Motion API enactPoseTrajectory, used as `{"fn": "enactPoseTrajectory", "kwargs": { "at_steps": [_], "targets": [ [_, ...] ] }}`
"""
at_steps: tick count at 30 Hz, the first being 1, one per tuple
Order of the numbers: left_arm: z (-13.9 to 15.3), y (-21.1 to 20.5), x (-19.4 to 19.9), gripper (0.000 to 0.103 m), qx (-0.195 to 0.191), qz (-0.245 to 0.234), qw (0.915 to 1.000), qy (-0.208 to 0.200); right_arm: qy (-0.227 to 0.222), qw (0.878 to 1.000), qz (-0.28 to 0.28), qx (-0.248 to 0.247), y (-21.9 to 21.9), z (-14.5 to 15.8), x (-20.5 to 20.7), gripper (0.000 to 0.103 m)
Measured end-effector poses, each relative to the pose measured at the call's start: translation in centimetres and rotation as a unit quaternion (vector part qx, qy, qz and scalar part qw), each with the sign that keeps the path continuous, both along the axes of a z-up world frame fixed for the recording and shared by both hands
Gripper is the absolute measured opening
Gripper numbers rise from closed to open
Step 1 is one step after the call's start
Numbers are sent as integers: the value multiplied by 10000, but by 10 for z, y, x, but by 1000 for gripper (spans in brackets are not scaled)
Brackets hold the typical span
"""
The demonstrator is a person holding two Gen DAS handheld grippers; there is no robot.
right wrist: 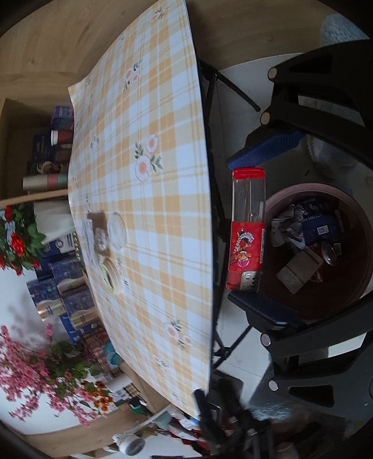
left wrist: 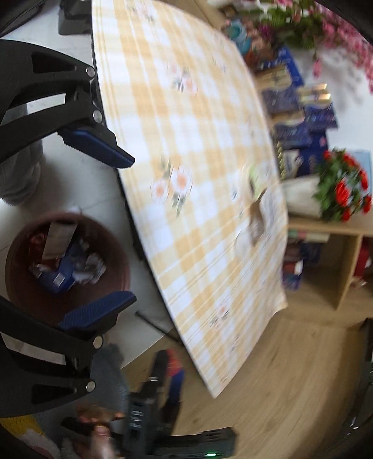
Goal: Collect trash
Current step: 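Open the left tool over the bin to drop the spork, then open the right tool over the bin to drop the red tube, then move both tools back up over the table toward the packet and lid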
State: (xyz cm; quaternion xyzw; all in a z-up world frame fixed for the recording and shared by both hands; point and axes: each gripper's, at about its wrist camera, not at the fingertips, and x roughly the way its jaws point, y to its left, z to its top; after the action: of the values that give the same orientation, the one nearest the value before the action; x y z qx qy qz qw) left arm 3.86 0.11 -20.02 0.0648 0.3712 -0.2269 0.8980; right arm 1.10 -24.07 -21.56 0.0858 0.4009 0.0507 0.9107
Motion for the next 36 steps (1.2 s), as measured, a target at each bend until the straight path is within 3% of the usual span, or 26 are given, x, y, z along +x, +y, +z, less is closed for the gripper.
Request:
{"fn": "enactPoseTrajectory", "kwargs": {
  "at_steps": [6, 13, 26, 29, 36],
  "targets": [
    [6, 22, -12, 93, 226, 435, 9979, -435, 303, 9981, 499, -190, 28, -24, -3, 84],
    [7, 40, -22, 95, 25, 740, 9954, -605, 686, 9940, 802, -303, 45, -45, -1, 84],
    [2, 39, -24, 96, 88, 827, 9948, -587, 1153, 9874, 1020, -374, 55, -67, 2, 85],
    [1, 41, -23, 96, 72, 862, 9947, -551, 1153, 9874, 1011, -381, 55, -67, 2, 95],
    [0, 46, -20, 96, 8, 993, 9940, -451, 1108, 9894, 910, -243, 49, -62, 3, 97]
  ]
}}
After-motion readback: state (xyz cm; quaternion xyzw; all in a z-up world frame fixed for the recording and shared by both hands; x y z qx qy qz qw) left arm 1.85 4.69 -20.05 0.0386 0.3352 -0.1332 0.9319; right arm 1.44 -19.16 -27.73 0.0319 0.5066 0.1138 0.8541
